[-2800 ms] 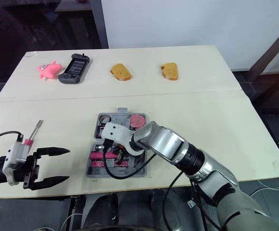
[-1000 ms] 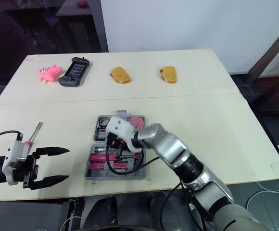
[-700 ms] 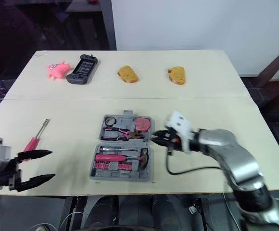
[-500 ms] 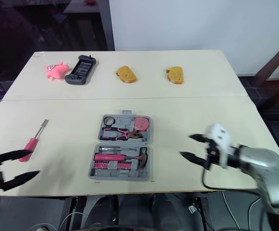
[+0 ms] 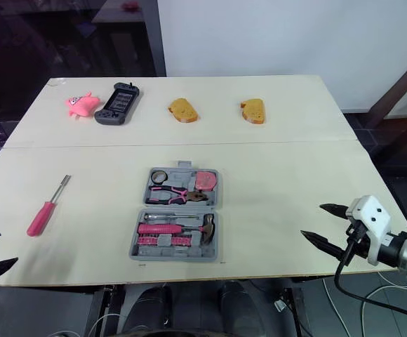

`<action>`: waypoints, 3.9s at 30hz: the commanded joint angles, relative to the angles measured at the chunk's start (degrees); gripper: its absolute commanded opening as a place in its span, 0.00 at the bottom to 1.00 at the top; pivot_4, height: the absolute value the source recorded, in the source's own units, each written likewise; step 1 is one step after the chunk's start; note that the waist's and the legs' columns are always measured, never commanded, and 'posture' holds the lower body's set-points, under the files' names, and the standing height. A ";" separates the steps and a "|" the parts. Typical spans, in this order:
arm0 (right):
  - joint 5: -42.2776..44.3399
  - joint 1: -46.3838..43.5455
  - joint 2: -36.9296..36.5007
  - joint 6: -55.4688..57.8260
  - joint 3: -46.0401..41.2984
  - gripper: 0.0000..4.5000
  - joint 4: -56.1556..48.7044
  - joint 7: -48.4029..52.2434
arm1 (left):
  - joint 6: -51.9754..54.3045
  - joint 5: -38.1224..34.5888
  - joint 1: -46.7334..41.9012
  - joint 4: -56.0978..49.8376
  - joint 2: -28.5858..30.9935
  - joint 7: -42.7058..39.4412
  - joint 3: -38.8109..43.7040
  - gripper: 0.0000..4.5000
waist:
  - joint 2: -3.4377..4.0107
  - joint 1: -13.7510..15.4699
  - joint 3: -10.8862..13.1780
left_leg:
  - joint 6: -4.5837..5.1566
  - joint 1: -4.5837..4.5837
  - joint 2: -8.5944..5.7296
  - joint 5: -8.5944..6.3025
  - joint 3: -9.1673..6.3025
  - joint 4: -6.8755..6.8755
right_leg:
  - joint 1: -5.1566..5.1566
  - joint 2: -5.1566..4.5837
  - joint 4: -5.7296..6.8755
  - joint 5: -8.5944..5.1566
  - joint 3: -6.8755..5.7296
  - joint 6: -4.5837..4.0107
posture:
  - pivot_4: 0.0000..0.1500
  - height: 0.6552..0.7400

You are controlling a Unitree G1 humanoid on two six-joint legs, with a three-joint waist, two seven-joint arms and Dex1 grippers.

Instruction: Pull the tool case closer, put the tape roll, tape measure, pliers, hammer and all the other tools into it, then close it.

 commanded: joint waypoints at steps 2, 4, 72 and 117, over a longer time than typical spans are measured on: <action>1.70 0.88 0.79 1.21 0.17 0.99 -4.48 -2.32 | 0.57 -0.77 0.59 -3.79 -2.57 4.20 1.84 1.00 | 0.02 0.01 0.01 | 0.00 0.00 0.00 0.00 0.01 -0.01 | 0.00 0.00 0.00 0.00 0.01 0.02 | 1.00 1.00; 4.30 -0.46 1.74 4.79 2.80 0.99 -10.28 -4.81 | 3.81 -0.97 -0.24 -7.44 -5.42 10.87 1.58 1.00 | 0.03 -0.11 0.01 | 0.00 0.00 0.01 0.00 0.00 -0.02 | 0.00 0.02 0.00 0.00 0.01 0.03 | 1.00 1.00; 11.61 -32.19 5.71 24.28 37.47 1.00 -30.70 -21.05 | 33.22 9.94 -49.83 8.23 5.02 6.40 -28.69 0.12 | -0.21 1.28 0.15 | -0.40 -0.85 -0.05 0.27 -0.43 0.97 | -0.67 0.11 1.06 0.47 -0.25 0.58 | 1.00 1.00; 19.87 -29.05 0.17 28.38 31.65 1.00 -38.18 -23.68 | 48.93 15.25 -50.96 -45.88 -5.14 18.99 -70.73 0.12 | -0.18 1.40 0.29 | -0.37 -0.85 -0.11 0.26 -0.44 1.03 | -0.58 0.16 0.92 0.43 -0.15 0.62 | 1.00 1.00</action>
